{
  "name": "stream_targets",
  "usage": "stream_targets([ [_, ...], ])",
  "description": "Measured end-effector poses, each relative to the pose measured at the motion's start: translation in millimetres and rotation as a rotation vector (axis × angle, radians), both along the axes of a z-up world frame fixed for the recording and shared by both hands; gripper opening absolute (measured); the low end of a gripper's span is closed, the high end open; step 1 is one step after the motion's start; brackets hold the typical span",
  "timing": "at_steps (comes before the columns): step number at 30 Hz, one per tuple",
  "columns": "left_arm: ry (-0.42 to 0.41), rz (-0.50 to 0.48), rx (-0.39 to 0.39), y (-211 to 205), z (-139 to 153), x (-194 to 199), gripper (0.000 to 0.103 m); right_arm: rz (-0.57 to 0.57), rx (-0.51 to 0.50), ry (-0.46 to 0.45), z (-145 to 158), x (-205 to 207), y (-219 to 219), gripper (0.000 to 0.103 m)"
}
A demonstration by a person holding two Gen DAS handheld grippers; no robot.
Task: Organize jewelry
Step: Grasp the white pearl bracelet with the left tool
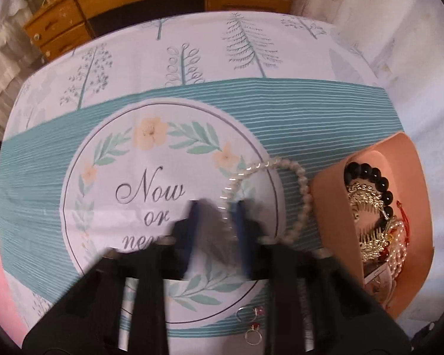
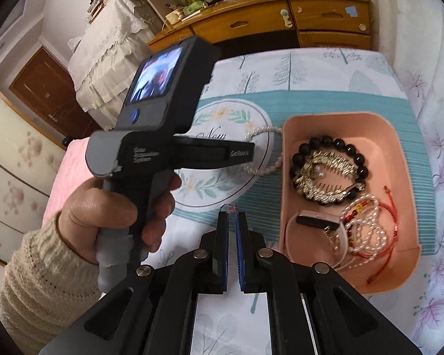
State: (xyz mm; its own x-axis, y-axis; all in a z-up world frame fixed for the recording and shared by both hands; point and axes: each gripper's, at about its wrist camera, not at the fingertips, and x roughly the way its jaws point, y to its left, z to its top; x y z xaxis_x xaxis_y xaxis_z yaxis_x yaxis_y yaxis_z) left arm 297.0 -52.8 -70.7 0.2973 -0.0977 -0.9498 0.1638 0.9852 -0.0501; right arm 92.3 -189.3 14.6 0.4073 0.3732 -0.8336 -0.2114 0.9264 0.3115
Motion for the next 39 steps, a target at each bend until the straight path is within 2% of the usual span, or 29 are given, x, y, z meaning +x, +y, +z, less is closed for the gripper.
stream_targets([
  [6, 0.009, 0.02, -0.018, 16, -1, -6, 0.005, 0.04, -0.002, 0.077, -17, 4, 12, 0.005],
  [13, 0.025, 0.044, -0.038, 59, -1, -40, 0.005, 0.055, -0.084, 0.173, -36, 14, 29, 0.009],
  [16, 0.026, 0.056, -0.04, 72, -2, -50, 0.005, 0.02, -0.119, 0.197, -39, 17, 34, 0.022],
  [18, 0.027, 0.068, -0.049, 81, -3, -54, 0.005, -0.016, -0.14, 0.198, -38, 17, 36, 0.04],
  [20, 0.023, 0.078, -0.055, 88, -3, -58, 0.005, -0.046, -0.15, 0.192, -35, 20, 37, 0.044],
  [31, 0.015, 0.084, -0.127, 104, -5, -72, 0.005, -0.228, -0.194, 0.215, -55, 29, 39, 0.043],
  [39, 0.01, 0.082, -0.162, 112, -5, -77, 0.005, -0.274, -0.233, 0.216, -65, 33, 48, 0.034],
])
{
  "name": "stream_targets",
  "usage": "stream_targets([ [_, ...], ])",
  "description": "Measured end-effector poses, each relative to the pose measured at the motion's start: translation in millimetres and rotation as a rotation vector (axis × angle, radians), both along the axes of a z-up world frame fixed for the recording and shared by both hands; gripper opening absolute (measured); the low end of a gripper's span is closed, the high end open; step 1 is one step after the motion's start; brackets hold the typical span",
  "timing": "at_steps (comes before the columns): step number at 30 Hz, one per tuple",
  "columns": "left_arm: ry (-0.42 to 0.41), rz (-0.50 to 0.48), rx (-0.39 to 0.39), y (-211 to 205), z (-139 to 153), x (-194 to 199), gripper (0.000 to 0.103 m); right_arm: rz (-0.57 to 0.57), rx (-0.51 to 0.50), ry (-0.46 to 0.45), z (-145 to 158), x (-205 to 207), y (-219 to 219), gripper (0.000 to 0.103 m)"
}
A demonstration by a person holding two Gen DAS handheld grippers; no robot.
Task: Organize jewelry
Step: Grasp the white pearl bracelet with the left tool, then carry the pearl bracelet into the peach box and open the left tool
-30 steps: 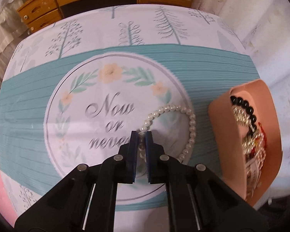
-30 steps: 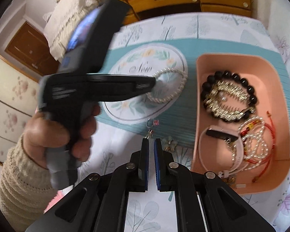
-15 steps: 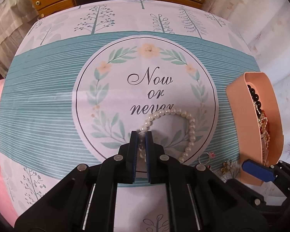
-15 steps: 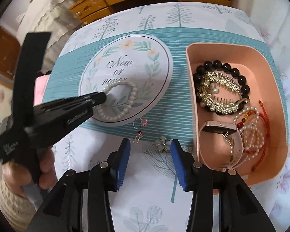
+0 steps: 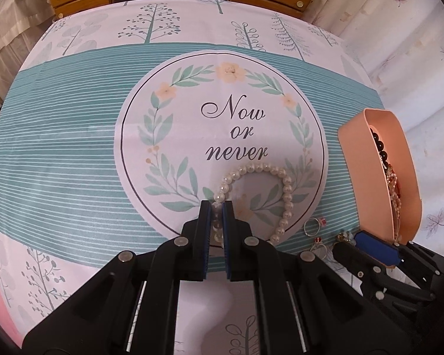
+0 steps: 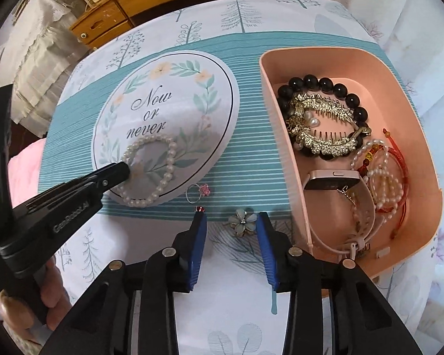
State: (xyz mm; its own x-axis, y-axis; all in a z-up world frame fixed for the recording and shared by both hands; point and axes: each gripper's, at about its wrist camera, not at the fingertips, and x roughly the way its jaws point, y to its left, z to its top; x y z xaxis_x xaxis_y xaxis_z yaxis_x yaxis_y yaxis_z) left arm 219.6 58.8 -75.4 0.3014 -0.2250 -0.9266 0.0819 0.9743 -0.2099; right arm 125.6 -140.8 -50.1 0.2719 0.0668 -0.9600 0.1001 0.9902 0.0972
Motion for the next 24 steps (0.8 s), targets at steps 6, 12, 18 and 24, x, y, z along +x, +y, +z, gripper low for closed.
stream_targets([
  [6, -0.006, -0.004, -0.022, 4, 0, -3, 0.005, -0.012, -0.027, 0.003, -5, 4, 6, 0.024],
  [12, -0.012, -0.003, -0.033, 5, 2, -9, 0.005, -0.02, -0.016, -0.021, -5, 6, 3, 0.02],
  [18, -0.073, -0.028, -0.033, 0, 30, -19, 0.005, 0.007, 0.047, -0.095, 21, -8, 0, 0.02],
  [24, -0.149, -0.061, -0.051, -14, 71, -33, 0.005, 0.033, 0.061, -0.227, 64, -28, -6, 0.02],
])
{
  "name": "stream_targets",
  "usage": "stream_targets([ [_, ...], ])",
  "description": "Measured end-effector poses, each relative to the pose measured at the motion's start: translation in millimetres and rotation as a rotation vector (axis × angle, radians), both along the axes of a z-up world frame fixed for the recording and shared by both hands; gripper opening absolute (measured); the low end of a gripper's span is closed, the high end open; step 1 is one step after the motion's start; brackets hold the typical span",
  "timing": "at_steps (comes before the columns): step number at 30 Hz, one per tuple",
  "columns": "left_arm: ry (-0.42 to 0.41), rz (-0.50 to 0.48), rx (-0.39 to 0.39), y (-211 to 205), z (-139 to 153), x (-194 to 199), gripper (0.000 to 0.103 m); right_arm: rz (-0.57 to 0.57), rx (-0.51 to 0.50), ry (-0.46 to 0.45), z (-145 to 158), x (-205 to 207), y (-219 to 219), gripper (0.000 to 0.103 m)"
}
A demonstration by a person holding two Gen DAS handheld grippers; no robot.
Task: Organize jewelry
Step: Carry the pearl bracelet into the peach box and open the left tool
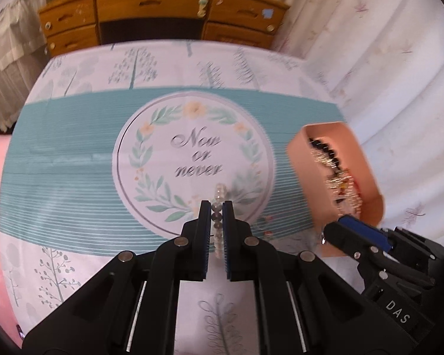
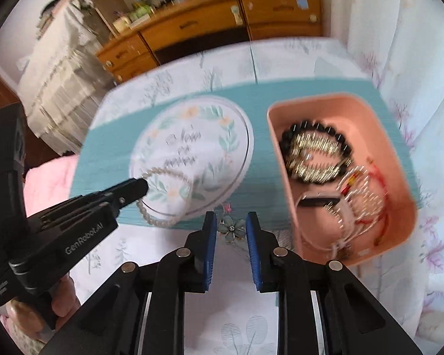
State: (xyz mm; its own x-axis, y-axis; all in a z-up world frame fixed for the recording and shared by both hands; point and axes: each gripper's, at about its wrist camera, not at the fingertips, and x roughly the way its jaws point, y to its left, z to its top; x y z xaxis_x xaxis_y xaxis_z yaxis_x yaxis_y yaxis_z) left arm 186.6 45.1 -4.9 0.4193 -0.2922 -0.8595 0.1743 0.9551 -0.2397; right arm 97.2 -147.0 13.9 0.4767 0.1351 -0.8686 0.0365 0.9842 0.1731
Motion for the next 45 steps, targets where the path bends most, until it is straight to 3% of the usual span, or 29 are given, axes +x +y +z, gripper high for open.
stream_targets([
  [8, -0.084, -0.087, -0.009, -46, 51, -20, 0.005, -0.065, -0.05, -0.17, 41, -19, -46, 0.02],
  [11, -0.114, -0.12, -0.007, -68, 69, -27, 0.005, -0.096, -0.044, -0.164, 41, -22, -75, 0.02],
  [17, -0.128, -0.193, 0.017, -121, 82, -31, 0.005, -0.125, 0.016, -0.087, 12, -21, -122, 0.02],
  [25, -0.073, -0.274, 0.057, -185, 59, -29, 0.005, -0.137, 0.042, -0.071, -10, -19, -161, 0.02],
  [35, 0.01, -0.269, 0.134, -206, 6, 3, 0.007, -0.083, 0.031, -0.045, -27, -11, -164, 0.026],
  [40, 0.038, -0.217, 0.152, -195, -7, 16, 0.03, -0.09, 0.04, -0.049, -28, -12, -168, 0.026],
  [45, 0.034, -0.19, 0.145, -182, -7, 19, 0.03, -0.076, 0.044, -0.055, -26, -15, -167, 0.026],
])
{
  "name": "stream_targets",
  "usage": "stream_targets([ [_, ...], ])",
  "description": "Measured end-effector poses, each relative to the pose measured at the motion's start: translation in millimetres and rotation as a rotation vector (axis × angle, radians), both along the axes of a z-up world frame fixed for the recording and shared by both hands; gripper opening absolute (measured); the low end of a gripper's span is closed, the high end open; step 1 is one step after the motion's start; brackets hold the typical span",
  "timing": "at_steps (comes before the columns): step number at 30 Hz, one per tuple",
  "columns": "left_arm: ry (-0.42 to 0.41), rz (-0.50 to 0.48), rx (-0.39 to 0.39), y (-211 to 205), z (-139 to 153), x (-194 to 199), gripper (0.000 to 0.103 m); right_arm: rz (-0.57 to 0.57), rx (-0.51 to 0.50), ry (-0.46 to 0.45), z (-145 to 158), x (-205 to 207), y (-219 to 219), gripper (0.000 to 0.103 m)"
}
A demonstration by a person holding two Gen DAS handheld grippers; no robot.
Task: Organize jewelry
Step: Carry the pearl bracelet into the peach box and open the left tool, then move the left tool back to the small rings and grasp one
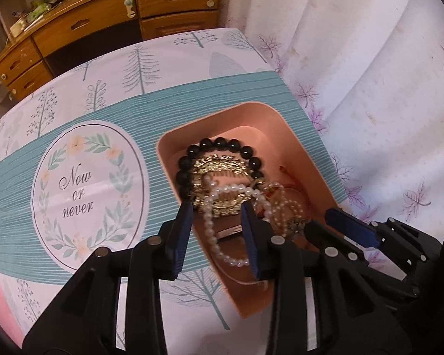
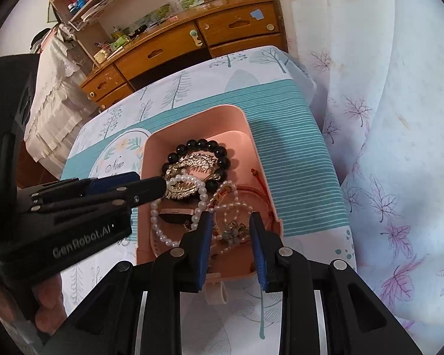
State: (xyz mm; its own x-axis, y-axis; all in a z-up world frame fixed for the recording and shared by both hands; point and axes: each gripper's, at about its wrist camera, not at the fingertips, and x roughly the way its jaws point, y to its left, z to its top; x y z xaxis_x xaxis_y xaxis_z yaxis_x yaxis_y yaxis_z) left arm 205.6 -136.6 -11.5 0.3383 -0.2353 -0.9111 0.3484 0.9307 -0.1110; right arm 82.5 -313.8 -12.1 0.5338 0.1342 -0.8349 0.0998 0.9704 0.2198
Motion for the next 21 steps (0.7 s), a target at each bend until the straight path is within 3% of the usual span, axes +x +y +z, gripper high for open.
stream_targets([
  [13, -0.018, 0.058, 0.01, 57, 6, -12, 0.03, 0.079, -0.011, -0.034, 18, -17, 33, 0.026],
  [21, 0.037, 0.13, 0.013, 102, -20, -32, 0.03, 0.128, 0.008, -0.045, 20, -21, 53, 0.026],
])
